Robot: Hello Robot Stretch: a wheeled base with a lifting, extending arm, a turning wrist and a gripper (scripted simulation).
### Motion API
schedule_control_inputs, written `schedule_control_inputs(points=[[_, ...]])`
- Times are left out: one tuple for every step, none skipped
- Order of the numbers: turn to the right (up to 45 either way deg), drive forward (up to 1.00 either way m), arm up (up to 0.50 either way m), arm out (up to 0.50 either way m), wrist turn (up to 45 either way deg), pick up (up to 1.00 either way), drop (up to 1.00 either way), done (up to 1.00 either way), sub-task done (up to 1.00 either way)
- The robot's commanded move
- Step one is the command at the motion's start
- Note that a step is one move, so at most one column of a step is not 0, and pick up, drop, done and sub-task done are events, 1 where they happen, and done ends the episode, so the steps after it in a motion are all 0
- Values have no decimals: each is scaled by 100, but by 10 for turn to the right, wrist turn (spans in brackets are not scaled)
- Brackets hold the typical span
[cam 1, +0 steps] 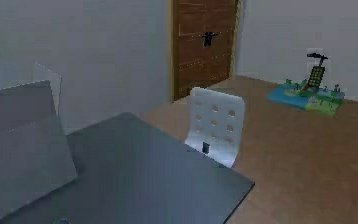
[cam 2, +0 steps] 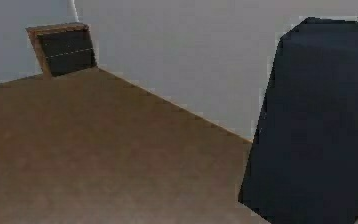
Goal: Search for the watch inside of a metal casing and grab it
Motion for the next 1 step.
schedule_control_inputs(points=[[-450, 0, 0, 0, 0, 0, 0, 0, 0]])
